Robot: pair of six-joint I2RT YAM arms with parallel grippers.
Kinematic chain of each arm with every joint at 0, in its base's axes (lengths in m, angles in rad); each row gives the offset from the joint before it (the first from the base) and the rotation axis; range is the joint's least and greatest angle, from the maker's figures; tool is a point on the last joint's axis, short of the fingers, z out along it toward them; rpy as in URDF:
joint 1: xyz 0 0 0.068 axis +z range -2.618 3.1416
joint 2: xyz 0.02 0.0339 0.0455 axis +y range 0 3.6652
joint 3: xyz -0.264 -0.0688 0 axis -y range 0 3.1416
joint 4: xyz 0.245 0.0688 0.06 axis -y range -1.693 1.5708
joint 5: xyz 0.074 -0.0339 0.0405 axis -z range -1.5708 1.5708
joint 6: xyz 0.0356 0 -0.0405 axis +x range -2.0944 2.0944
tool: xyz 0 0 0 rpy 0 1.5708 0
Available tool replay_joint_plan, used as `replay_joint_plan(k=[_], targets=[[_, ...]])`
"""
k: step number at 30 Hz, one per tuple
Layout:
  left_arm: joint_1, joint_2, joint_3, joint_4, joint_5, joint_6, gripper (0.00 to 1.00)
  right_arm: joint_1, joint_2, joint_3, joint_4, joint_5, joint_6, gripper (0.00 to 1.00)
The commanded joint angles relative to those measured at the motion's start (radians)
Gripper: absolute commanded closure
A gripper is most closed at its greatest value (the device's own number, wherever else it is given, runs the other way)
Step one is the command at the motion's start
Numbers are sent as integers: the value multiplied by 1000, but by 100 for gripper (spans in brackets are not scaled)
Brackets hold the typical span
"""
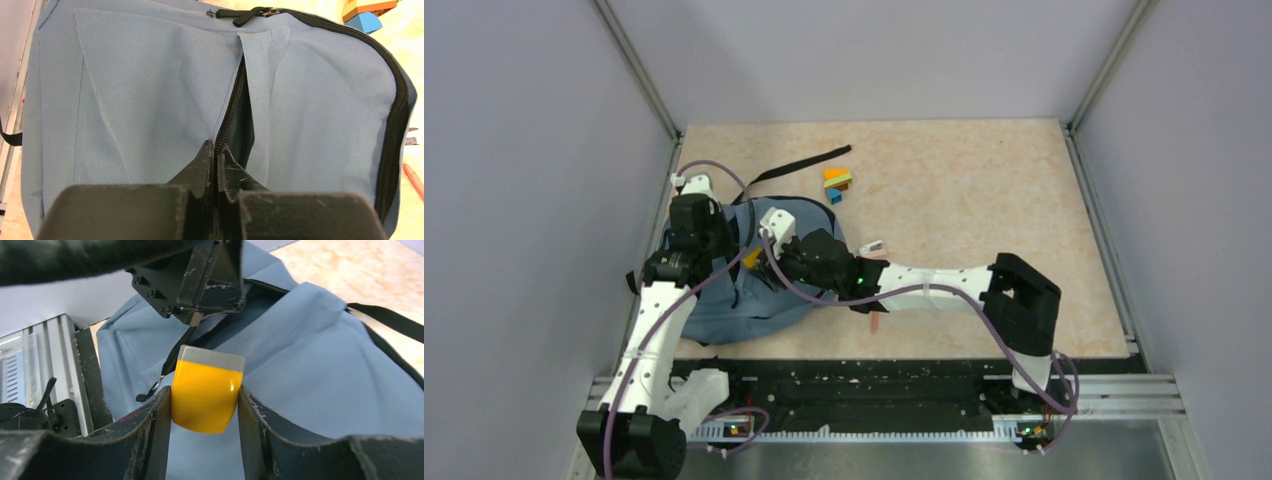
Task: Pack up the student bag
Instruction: Place the stationery in the student bag.
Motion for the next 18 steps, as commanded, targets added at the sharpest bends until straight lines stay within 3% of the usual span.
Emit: replay_joint_plan(k=[1, 12, 18], targets=[[5, -23, 14, 40, 36, -14, 100, -11, 64, 99, 24, -100, -22, 100], [7, -24, 14, 44, 63, -17, 100, -33, 174, 158, 100, -169, -57, 100], [7, -37, 12, 47, 66, -15, 100, -48, 227, 249, -4, -133, -114, 100]])
